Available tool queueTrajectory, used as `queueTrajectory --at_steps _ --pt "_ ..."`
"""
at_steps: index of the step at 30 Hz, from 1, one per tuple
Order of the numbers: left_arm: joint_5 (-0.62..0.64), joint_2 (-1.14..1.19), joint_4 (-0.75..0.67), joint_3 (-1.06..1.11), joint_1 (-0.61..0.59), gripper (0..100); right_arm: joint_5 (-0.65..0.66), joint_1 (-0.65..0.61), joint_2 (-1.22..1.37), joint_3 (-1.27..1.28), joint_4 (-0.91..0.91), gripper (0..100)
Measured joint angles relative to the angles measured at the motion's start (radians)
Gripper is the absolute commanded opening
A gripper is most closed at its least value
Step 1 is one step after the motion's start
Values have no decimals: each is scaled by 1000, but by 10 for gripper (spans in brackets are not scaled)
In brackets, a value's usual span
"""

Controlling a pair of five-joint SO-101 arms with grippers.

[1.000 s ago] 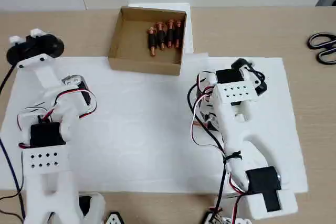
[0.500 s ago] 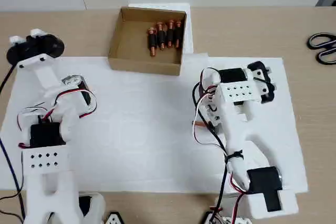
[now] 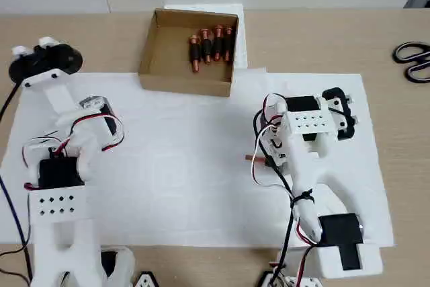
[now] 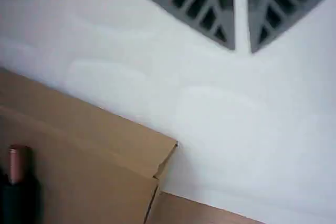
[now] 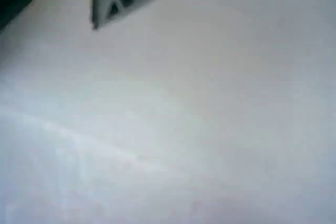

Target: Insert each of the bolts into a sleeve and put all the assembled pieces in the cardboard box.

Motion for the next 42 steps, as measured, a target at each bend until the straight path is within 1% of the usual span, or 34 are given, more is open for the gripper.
queueTrajectory --at_steps 5,10,11,13,17,20,24,29,36,42 --pt "55 0 0 0 2 6 0 2 0 23 -8 284" --pt "63 0 0 0 2 6 0 0 0 97 -86 281" --pt "63 0 0 0 2 6 0 0 0 100 -101 268" --pt "63 0 0 0 2 6 0 2 0 101 -123 206" --pt "63 0 0 0 2 6 0 3 0 107 -135 2" --pt "63 0 0 0 2 6 0 5 -2 112 -137 39" --pt "63 0 0 0 2 6 0 6 0 126 -149 1" --pt "63 0 0 0 2 6 0 6 -14 180 -199 3" --pt "63 0 0 0 2 6 0 6 -15 183 -210 2" --pt "63 0 0 0 2 6 6 5 -41 130 -129 3"
